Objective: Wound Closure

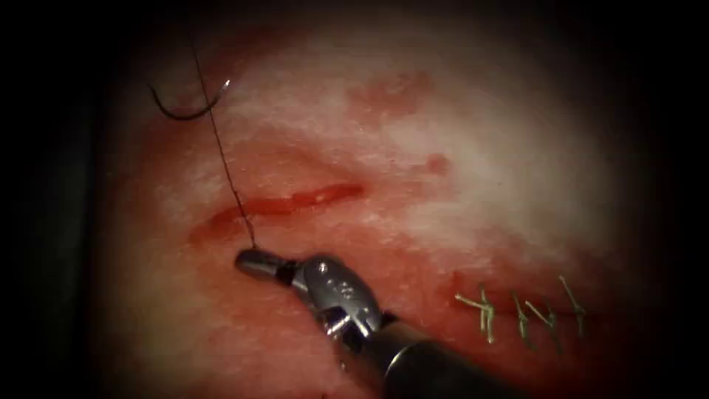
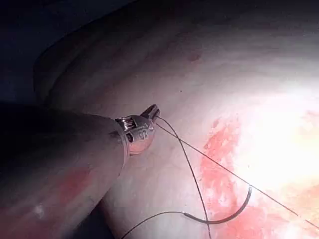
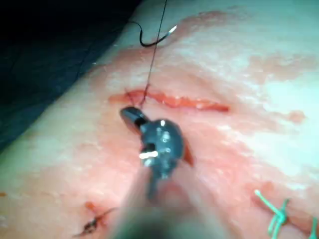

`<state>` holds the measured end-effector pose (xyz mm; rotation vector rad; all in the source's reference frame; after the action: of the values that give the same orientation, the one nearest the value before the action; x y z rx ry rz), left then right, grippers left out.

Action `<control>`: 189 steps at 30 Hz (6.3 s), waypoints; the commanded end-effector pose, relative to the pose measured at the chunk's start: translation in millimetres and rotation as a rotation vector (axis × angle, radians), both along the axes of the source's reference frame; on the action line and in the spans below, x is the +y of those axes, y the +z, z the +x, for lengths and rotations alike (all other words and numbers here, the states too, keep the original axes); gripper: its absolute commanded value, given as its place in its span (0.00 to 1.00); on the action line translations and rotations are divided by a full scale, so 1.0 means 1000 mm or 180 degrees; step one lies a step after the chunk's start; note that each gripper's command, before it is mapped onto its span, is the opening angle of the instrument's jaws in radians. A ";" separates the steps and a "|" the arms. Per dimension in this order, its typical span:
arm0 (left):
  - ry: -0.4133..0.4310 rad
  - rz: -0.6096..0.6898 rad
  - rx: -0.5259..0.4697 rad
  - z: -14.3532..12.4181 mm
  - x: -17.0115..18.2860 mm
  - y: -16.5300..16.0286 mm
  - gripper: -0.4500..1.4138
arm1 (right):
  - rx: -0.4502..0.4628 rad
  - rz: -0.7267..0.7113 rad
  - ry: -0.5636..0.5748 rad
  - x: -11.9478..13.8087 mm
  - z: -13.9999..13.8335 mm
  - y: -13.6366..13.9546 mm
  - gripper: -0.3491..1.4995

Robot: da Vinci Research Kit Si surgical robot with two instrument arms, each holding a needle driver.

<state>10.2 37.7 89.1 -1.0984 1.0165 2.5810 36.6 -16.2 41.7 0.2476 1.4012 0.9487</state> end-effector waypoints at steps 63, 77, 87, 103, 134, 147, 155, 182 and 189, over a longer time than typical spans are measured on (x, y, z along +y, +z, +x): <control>0.0365 0.0611 -0.0821 -0.0061 -0.0199 -0.0208 0.00 | -0.0148 -0.0635 -0.0511 0.0047 -0.0066 -0.0065 0.95; 0.0639 0.0779 -0.1299 -0.0098 -0.0295 -0.0245 0.00 | 0.0143 -0.0543 -0.0746 0.0102 -0.0080 -0.0079 0.88; 0.0761 0.0689 -0.1371 -0.0120 -0.0305 -0.0258 0.00 | 0.0113 -0.0317 -0.1381 0.0143 0.0018 0.0006 0.00; 0.1005 0.0381 -0.1347 -0.0154 -0.0314 -0.0263 0.00 | 0.0280 0.0000 -0.1836 0.0136 0.0102 0.0036 0.00; 0.1320 0.0323 -0.1080 -0.0178 -0.0323 -0.0211 0.00 | 0.1390 0.0669 -0.2415 0.0157 0.0139 0.0022 0.00; 0.1378 0.0318 -0.0998 -0.0204 -0.0327 -0.0172 0.00 | 0.1617 0.0802 -0.2232 0.0167 0.0115 -0.0001 0.02; 0.1397 0.0318 -0.0973 -0.0193 -0.0322 -0.0154 0.00 | 0.1614 0.0823 -0.2192 0.0175 0.0099 -0.0013 0.08; 0.1295 0.0435 -0.0781 -0.0136 -0.0310 -0.0104 0.00 | 0.1394 -0.0073 -0.2770 0.0171 0.0068 -0.0006 0.47; 0.1294 0.0436 -0.0779 -0.0135 -0.0310 -0.0104 0.00 | 0.1289 -0.0435 -0.3246 0.0158 0.0062 -0.0003 0.32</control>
<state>-2.8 6.5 78.0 -1.6751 0.6012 2.6627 42.0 -0.9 40.9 0.9766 1.4210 -0.0586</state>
